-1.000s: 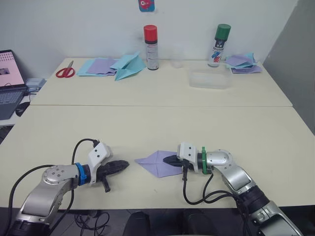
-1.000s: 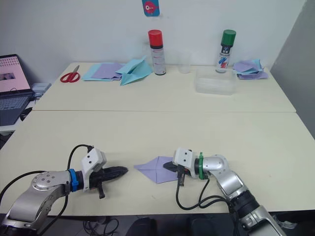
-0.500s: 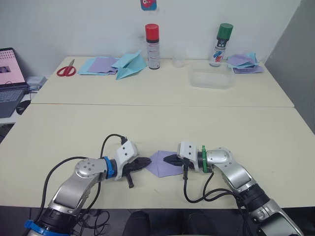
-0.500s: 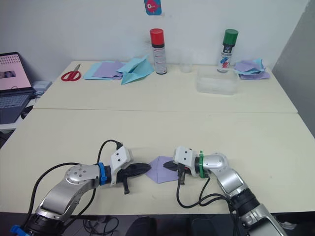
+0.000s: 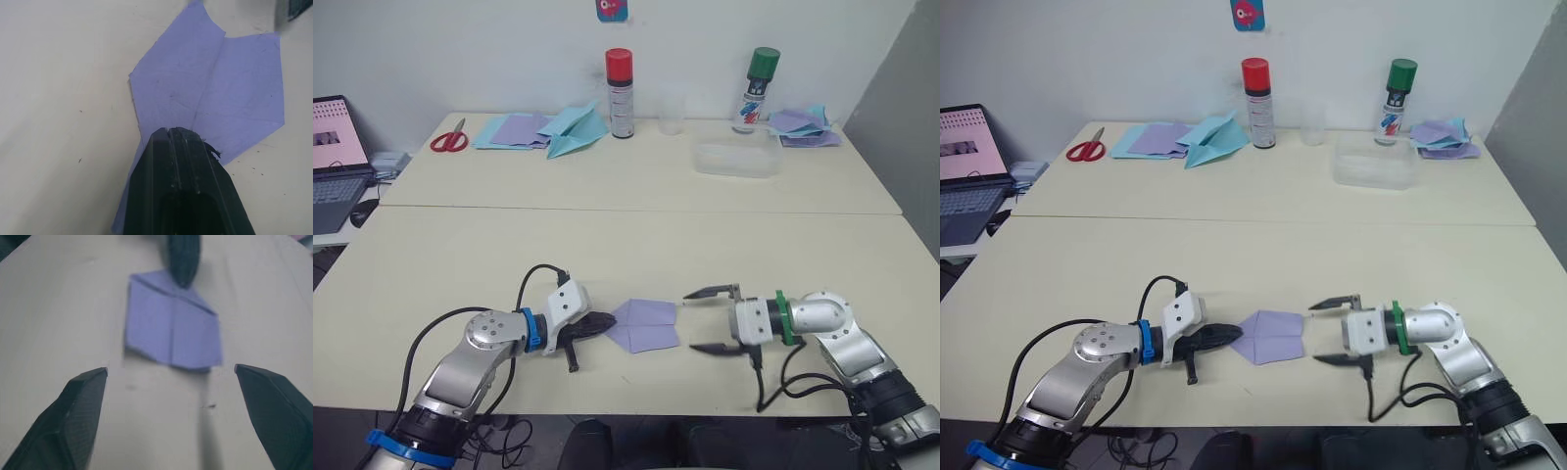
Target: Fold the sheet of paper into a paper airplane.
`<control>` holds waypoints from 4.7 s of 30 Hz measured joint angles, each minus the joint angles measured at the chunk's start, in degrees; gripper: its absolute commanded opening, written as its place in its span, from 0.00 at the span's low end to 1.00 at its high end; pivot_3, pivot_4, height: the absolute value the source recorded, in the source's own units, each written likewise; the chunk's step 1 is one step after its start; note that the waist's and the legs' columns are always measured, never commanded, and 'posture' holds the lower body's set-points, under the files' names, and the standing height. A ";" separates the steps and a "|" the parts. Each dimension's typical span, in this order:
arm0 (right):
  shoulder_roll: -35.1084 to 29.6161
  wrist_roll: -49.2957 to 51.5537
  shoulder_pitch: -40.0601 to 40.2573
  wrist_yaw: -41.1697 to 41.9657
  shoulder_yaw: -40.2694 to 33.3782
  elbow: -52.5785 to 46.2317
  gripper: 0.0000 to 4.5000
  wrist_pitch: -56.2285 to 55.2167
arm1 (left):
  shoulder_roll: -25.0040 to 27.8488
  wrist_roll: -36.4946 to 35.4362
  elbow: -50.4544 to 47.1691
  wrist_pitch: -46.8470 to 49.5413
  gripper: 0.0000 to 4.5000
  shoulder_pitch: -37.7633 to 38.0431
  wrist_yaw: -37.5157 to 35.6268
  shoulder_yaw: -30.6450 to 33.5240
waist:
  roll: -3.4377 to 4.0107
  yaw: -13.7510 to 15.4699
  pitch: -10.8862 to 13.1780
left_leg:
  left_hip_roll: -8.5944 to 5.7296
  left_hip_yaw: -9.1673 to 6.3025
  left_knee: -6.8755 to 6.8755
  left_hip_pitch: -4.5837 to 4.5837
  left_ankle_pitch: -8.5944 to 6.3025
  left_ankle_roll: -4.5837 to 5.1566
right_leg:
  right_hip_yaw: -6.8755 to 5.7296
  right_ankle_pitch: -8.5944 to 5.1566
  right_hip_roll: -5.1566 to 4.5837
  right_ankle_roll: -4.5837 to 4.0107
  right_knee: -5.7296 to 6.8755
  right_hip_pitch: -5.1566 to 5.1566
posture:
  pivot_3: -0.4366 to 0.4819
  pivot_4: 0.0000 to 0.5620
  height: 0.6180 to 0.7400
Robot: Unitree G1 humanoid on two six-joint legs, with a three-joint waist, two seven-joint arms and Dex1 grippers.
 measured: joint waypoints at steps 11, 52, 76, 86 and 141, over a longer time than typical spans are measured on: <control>4.16 3.20 -1.05 -1.23 2.81 2.52 0.92 2.00 | 0.05 0.00 0.08 -0.05 0.00 0.12 -0.36 0.17 | 0.00 -0.02 -0.01 | 0.06 0.01 0.00 0.04 0.01 0.00 | 0.02 0.01 -0.01 -0.02 0.06 0.06 | 0.48 0.27 1.00; 17.67 22.09 -13.69 -16.49 -5.32 -11.32 0.01 66.57 | 15.38 -17.70 -2.67 16.50 0.00 3.29 -6.11 25.12 | -0.29 -0.74 0.64 | 0.21 -0.14 0.05 -1.25 0.03 -0.02 | -0.17 0.06 0.21 0.01 0.18 -1.27 | 0.48 0.27 1.00; 4.02 -0.79 -6.63 -12.96 12.39 9.50 0.68 -17.52 | 10.62 -23.11 -18.49 24.75 0.00 9.66 2.14 28.93 | -0.20 0.44 0.76 | 0.08 -0.09 0.98 -0.91 -0.24 -0.44 | -0.10 0.00 -0.09 0.35 0.17 -0.36 | 0.48 0.27 1.00; 5.93 10.46 -6.92 -13.47 5.84 -4.48 0.68 7.55 | -1.00 -5.81 -7.59 11.32 0.00 -2.22 9.64 7.18 | -0.21 -0.30 0.80 | 0.22 -0.08 0.86 -0.51 -0.18 -0.32 | -0.02 0.24 0.14 0.24 0.22 -0.12 | 0.48 0.27 1.00; 18.04 4.58 -8.94 -13.50 7.14 -7.22 0.01 47.64 | 1.49 -10.49 -11.05 15.76 0.00 4.31 5.72 12.97 | -0.13 -0.06 0.71 | 0.12 -0.05 0.94 -1.27 -0.18 -0.32 | -0.05 0.29 0.05 0.26 0.24 -0.86 | 0.48 0.27 1.00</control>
